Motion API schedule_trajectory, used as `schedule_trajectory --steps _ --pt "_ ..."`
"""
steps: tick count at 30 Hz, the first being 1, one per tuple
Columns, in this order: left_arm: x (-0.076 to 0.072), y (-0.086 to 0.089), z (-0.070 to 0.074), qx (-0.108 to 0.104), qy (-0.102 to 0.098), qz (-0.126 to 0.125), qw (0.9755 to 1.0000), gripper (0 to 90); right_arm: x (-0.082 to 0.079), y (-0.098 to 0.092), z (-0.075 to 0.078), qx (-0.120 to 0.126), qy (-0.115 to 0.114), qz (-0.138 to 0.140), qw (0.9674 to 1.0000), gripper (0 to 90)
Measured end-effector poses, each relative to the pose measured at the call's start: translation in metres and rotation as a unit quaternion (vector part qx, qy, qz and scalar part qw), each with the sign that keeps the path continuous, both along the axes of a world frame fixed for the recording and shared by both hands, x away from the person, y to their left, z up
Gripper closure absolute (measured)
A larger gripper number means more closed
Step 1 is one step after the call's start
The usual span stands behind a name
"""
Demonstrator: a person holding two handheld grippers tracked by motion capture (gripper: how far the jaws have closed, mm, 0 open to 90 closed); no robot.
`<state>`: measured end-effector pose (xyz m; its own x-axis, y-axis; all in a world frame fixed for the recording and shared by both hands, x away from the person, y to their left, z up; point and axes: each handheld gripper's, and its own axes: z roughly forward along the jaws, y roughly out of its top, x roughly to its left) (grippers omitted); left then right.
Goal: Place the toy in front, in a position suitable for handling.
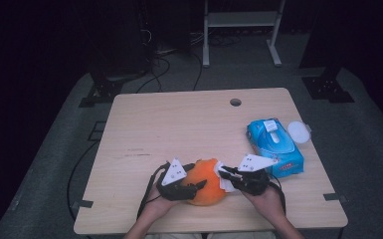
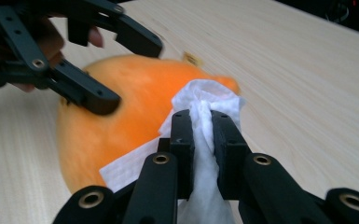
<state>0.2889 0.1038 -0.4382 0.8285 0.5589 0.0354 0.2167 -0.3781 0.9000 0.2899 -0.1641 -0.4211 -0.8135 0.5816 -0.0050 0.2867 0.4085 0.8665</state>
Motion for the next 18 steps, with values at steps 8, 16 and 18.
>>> schedule_trajectory --steps 8,16,18 --pt "0.007 0.012 -0.002 -0.014 0.024 0.015 0.9995 33.6 -0.014 0.010 0.006 0.021 0.001 0.041 0.9990 79.6" --pt "0.007 0.012 -0.003 -0.017 0.025 0.012 0.9995 33.7 -0.002 -0.006 -0.002 -0.002 0.012 -0.001 0.9999 79.6" --pt "0.007 0.013 -0.004 -0.019 0.027 0.014 0.9993 33.7 -0.006 -0.005 0.000 0.004 0.010 0.003 0.9999 79.6"
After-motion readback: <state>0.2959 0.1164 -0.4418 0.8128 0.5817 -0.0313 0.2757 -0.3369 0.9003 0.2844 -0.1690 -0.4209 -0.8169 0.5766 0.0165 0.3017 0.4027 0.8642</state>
